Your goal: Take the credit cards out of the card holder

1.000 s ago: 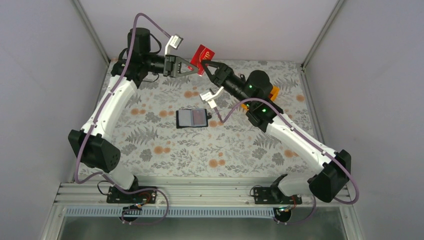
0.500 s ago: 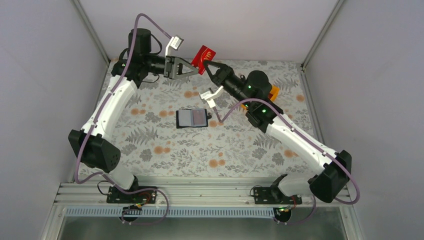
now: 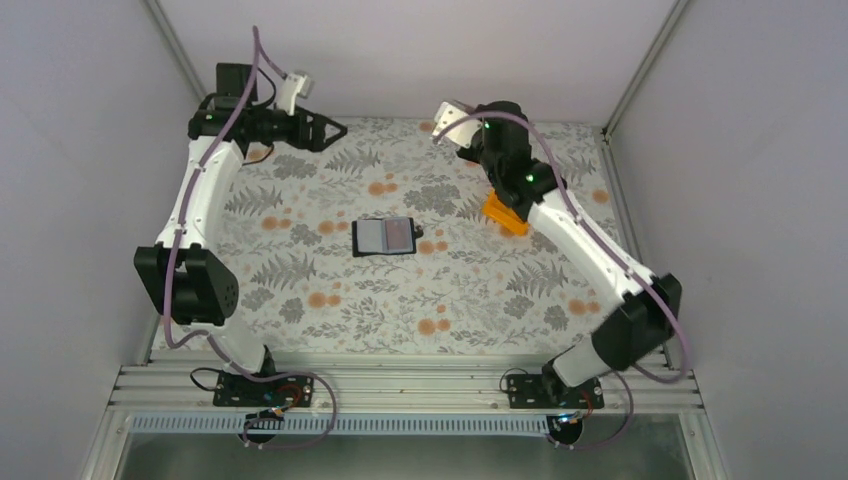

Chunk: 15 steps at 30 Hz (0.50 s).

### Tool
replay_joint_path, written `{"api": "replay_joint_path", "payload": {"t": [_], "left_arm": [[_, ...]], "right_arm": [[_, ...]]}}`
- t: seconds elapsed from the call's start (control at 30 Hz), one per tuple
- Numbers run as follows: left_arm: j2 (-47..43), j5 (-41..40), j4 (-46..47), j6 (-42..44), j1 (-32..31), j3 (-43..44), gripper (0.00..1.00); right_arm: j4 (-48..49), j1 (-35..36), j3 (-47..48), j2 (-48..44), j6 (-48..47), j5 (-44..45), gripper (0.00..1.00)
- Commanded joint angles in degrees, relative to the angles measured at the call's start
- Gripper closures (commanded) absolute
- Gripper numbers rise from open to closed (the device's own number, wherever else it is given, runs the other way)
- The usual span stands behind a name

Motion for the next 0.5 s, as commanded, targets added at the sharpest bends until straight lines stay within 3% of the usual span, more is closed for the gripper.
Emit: {"api": "replay_joint_path", "payload": {"t": [0.0,0.1,0.27,0.47], "left_arm": [[-4.52,-11.80,-1.70,11.74,-0.32,-6.74,0.00],[-6.03,-14.13,-1.36,13.99,0.05,-10.54,0.00],[-7.25,-14.13,-0.57,14.78,0.30,-14.32,0.00],[-7.80,-12.72,-1.11,15.37,0.61,-14.77,0.00]], "right_arm": [[-26.63,-8.00,4.11,8.37,24.59,-2.01,0.96],[-33.64,-11.18,2.61,14.49,27.03,-0.61,0.96],[-31.08,-15.91,0.27,17.44,26.33,-7.67,0.96],[-32.08,-18.59,0.52,20.51,25.68,-2.53,0.96]]}}
